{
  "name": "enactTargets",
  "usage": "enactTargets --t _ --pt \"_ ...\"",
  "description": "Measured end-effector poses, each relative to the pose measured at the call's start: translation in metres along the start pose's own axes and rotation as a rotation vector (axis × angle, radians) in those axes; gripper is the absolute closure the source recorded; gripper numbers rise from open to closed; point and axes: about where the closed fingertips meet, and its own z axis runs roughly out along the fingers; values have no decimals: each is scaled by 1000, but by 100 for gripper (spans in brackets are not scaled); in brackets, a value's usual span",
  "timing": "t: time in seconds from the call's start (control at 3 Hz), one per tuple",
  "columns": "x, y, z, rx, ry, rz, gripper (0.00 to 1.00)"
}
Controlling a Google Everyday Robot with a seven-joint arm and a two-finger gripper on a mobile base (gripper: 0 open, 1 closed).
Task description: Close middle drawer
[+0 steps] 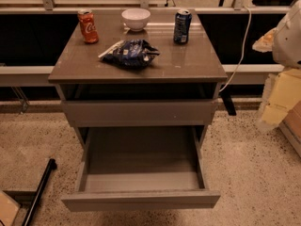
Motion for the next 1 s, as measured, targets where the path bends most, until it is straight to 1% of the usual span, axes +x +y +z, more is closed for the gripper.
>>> enactTargets --t 0.33,0.67,1.0 --pt "0 0 0 0 0 0 0" --pt "-1 -1 -2 10 -3 -1 18" --pt "3 3 25 -22 -44 -16 41"
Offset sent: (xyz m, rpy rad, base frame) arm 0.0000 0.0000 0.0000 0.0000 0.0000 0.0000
